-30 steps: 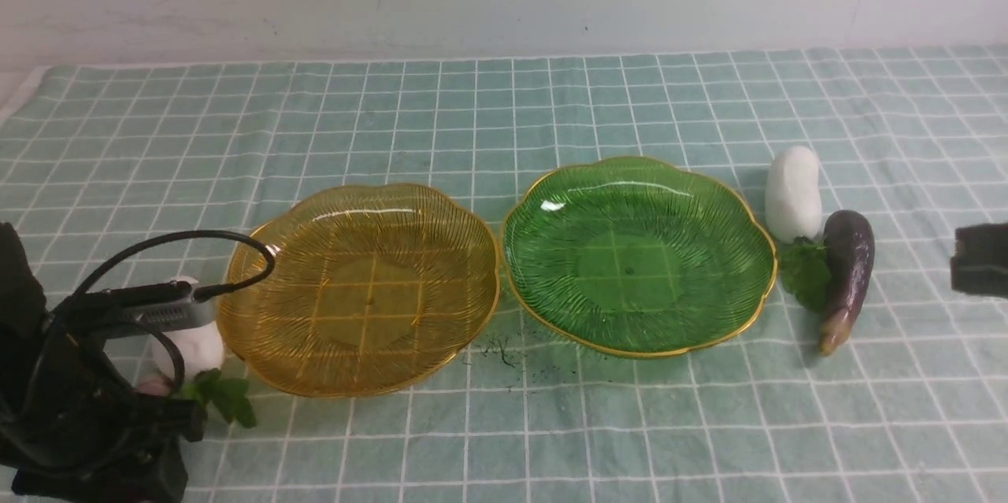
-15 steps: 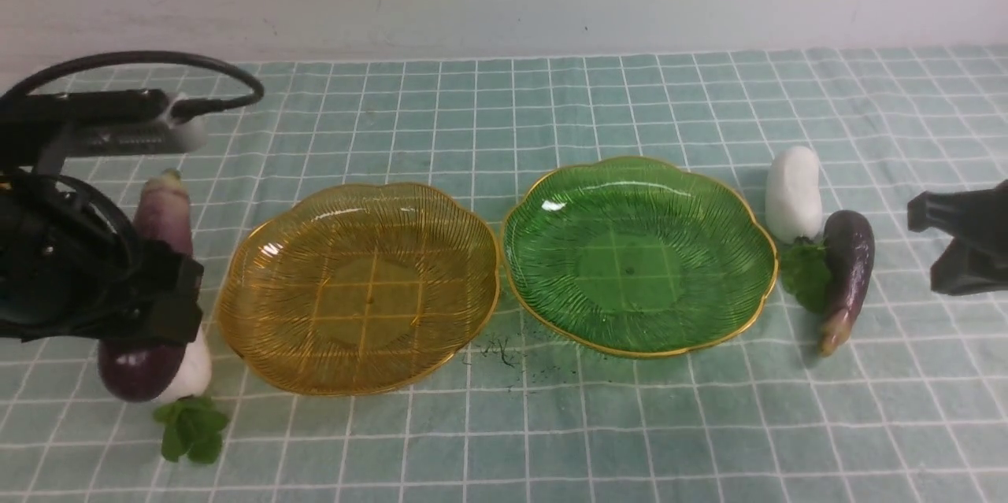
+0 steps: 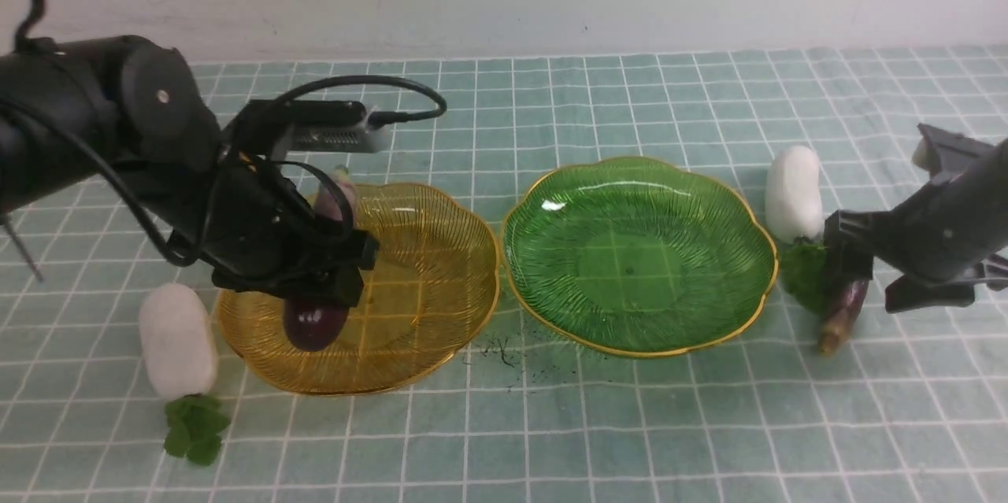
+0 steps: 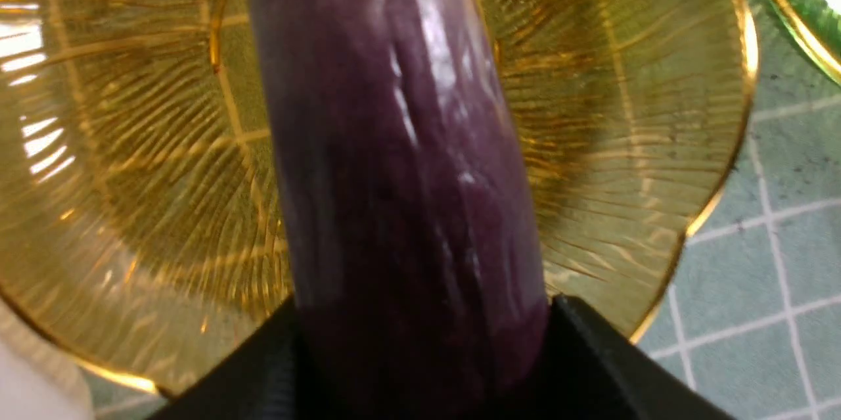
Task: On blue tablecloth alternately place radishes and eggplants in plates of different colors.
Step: 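Pick up the eggplant and place it on the yellow plate with the right gripper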
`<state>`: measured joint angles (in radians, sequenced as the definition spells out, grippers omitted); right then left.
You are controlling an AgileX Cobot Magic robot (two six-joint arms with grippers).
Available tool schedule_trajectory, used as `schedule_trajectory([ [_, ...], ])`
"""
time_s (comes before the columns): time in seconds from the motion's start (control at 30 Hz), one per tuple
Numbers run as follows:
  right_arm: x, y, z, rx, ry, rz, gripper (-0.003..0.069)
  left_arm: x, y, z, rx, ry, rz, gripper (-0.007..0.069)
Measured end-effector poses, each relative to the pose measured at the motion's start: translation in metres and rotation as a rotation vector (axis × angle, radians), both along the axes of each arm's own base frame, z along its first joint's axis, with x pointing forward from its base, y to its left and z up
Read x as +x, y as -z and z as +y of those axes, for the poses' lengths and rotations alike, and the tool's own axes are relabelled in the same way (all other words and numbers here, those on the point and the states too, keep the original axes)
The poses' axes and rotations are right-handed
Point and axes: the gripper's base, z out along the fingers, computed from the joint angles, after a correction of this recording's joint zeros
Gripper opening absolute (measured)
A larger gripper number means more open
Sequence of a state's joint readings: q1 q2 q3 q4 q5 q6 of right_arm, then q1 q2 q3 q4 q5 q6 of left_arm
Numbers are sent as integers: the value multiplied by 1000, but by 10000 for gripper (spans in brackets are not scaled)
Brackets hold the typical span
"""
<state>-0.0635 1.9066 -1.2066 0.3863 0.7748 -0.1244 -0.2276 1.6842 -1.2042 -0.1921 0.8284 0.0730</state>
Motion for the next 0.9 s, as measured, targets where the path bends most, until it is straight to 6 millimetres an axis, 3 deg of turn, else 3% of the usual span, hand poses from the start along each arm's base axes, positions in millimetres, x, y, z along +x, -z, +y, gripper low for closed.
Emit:
schedule_trajectory([
  [0.13, 3, 15, 0, 4, -1, 23, 475, 14, 22, -3, 12, -1, 50, 384],
  [0.23, 3, 16, 0, -1, -15, 29, 255, 21, 30, -5, 14, -3, 56, 384],
  [0.37, -5, 4, -1, 13, -31, 63, 269, 23, 33, -5, 21, -4, 59, 388],
  [0.57, -35, -84, -1, 25, -27, -81, 269, 25, 34, 0, 74, -19, 51, 563],
  [0.63, -45, -108, 5, 56, -22, -153, 269, 25, 33, 1, 85, -23, 48, 587],
  [0.73, -52, -127, 28, 124, -74, -219, 269, 28, 28, 2, 95, -29, 43, 584],
  [0.8, -53, -130, 53, 172, -148, -245, 269, 31, 18, 2, 107, -25, 49, 511],
  [0.83, -53, -130, 67, 194, -192, -257, 269, 33, 10, 2, 123, -17, 54, 430],
  [0.9, -53, -127, 105, 245, -282, -286, 269, 33, -9, 6, 164, -3, 56, 200],
])
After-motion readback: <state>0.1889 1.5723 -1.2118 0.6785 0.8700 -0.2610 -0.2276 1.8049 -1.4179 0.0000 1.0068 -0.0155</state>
